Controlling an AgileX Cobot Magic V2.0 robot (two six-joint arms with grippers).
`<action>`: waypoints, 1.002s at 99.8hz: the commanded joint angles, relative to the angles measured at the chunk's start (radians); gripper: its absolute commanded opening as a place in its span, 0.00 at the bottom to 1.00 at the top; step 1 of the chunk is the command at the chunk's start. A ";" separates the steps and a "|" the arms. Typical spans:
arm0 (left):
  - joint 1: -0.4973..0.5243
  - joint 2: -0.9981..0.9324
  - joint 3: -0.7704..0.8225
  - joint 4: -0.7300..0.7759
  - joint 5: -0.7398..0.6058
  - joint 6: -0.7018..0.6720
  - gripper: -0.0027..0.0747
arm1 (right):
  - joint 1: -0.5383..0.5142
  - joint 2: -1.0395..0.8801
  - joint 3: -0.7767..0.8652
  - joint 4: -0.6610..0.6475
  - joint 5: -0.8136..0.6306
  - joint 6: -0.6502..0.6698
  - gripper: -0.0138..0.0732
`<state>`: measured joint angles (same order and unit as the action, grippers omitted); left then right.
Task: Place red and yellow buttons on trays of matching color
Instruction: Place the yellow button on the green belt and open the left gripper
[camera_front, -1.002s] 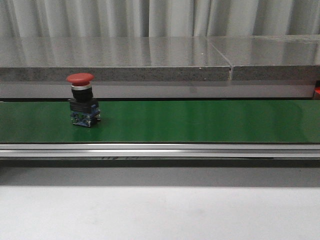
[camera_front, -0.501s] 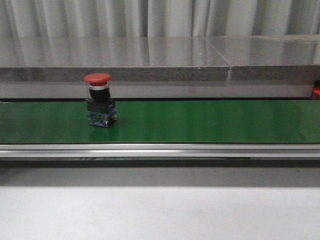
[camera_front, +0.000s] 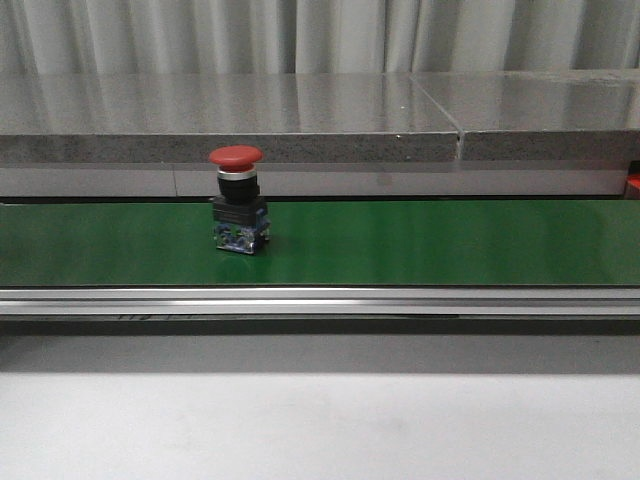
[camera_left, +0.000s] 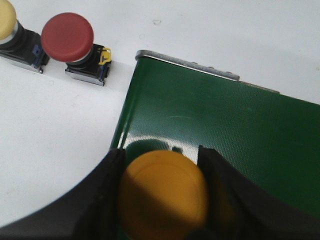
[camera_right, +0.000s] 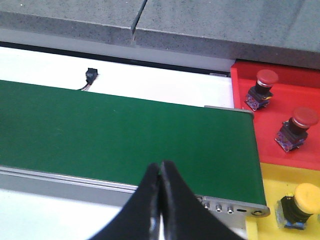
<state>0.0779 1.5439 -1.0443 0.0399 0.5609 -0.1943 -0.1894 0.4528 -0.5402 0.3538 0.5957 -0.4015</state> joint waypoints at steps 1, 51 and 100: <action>-0.008 -0.025 -0.022 0.003 -0.050 0.001 0.09 | -0.001 0.004 -0.022 0.004 -0.065 -0.008 0.08; -0.080 -0.025 -0.040 0.011 -0.046 0.027 0.76 | -0.001 0.004 -0.022 0.004 -0.065 -0.008 0.08; -0.126 -0.219 -0.065 0.015 -0.070 0.061 0.75 | -0.001 0.004 -0.022 0.004 -0.065 -0.008 0.08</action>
<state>-0.0190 1.4213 -1.0745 0.0539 0.5491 -0.1510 -0.1894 0.4528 -0.5402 0.3538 0.5957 -0.4015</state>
